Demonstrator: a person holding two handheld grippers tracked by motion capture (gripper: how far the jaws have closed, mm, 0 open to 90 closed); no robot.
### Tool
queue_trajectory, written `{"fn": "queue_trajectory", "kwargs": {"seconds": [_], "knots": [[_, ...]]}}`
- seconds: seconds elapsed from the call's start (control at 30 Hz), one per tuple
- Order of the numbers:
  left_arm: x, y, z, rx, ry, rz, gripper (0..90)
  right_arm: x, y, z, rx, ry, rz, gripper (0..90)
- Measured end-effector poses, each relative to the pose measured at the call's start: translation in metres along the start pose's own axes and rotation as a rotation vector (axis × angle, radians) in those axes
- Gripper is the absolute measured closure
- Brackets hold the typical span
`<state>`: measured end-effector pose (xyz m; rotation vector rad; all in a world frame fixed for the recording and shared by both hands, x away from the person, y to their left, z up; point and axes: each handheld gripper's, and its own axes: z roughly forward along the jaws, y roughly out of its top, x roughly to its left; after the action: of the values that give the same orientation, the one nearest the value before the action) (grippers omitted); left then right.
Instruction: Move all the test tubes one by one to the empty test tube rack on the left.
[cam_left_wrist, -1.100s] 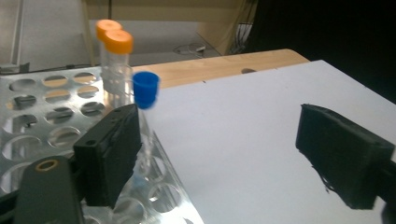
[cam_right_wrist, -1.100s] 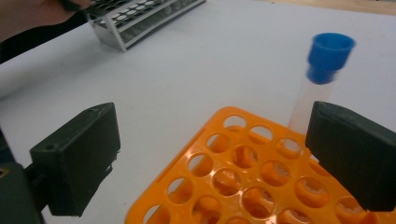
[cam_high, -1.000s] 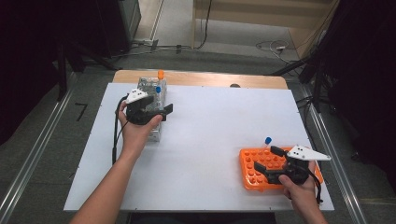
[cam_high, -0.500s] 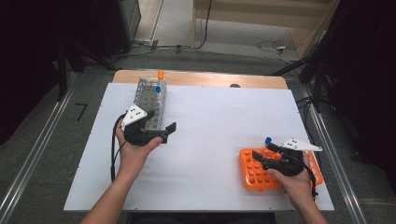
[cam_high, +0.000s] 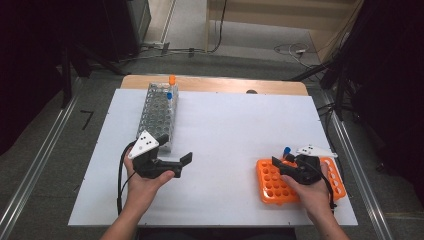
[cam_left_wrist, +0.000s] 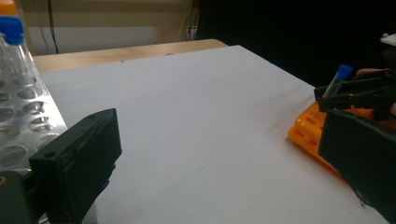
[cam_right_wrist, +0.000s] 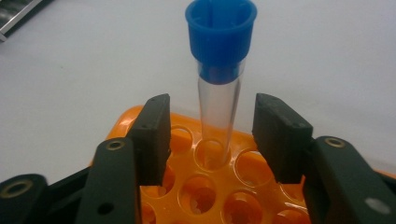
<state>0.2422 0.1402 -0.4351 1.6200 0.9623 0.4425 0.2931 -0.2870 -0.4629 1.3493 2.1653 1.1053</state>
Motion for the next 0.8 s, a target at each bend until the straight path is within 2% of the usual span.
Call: {"fn": "queue_trajectory", "kwargs": {"seconds": [0.1,0.23,0.33,0.5,0.63,0.8], "knots": [[-0.005,-0.003,-0.004,0.007,-0.003,0.009,0.0,0.000,0.000,0.001,0.009,-0.007,-0.002,52.0],[-0.009,-0.005,-0.009,0.002,-0.006,0.001,0.0,0.001,0.001,0.004,0.026,-0.029,0.000,57.5],[-0.011,-0.007,-0.010,0.010,0.002,0.020,0.0,0.002,0.002,0.005,0.033,-0.057,0.003,63.3],[-0.012,-0.008,-0.009,0.011,-0.003,0.017,0.0,0.003,0.002,0.005,0.023,-0.052,-0.004,73.0],[-0.014,-0.009,-0.007,0.016,-0.007,0.022,0.0,0.004,0.001,0.005,0.014,-0.046,-0.004,73.9],[-0.016,-0.009,-0.005,0.018,-0.015,0.027,0.0,0.003,0.000,0.001,-0.030,-0.040,0.001,74.0]]}}
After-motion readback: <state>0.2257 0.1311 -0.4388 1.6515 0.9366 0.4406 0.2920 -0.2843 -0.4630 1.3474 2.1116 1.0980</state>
